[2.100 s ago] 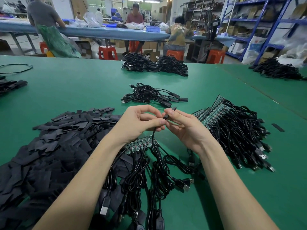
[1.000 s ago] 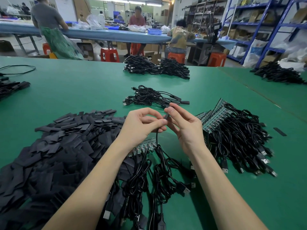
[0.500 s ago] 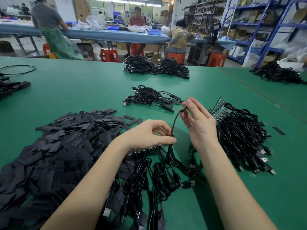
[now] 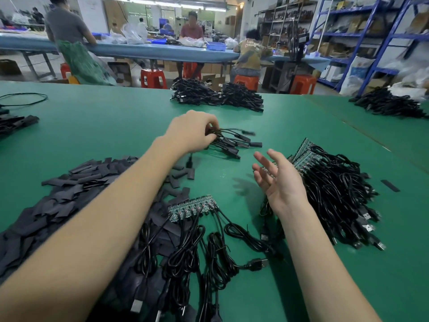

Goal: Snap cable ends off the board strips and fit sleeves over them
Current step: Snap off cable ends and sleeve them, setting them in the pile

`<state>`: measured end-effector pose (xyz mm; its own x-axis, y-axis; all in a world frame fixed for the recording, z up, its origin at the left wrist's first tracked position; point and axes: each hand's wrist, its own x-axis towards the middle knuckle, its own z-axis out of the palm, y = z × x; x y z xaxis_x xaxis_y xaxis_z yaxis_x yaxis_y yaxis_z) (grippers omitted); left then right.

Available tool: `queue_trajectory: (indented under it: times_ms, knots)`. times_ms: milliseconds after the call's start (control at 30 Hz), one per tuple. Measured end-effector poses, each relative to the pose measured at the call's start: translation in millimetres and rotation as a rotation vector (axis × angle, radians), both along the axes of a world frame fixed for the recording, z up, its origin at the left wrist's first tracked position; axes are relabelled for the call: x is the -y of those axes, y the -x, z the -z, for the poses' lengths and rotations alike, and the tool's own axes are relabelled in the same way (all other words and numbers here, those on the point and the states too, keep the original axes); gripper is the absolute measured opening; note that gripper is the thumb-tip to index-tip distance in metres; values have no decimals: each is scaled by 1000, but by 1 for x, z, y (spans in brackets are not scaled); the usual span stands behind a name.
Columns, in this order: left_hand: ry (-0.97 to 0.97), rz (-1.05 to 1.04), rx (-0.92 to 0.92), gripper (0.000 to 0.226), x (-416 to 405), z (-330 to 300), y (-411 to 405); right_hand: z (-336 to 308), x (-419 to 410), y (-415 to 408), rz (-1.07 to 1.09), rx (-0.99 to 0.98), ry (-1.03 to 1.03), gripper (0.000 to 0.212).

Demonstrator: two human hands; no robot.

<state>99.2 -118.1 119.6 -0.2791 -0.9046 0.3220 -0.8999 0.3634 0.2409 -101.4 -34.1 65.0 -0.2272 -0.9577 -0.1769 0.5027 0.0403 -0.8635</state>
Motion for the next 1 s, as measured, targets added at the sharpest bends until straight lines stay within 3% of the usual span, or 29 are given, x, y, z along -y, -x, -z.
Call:
queue_trajectory:
  times_ms: [100, 200, 333, 633, 800, 900, 1000]
  knots:
    - [-9, -71, 309, 26, 28, 13, -1, 2, 2, 0, -24, -29, -8, 10]
    - [-49, -149, 381, 33, 39, 43, 3, 4, 3, 0, -57, -58, -13, 9]
    - [-180, -176, 234, 42, 48, 70, 6, 6, 4, -4, -114, -112, 1, 6]
    - [-345, -67, 111, 60, 76, 67, -3, 11, 3, -15, -256, -404, 32, 14]
    - [-278, -1, -34, 42, 42, 63, -10, 15, -1, -23, -358, -622, -1, 8]
    - [-385, 47, -180, 23, 1, 56, -20, 13, -1, -33, -479, -862, -109, 12]
    - [-466, 108, -312, 15, -38, 54, -34, 10, -1, -43, -523, -951, -156, 16]
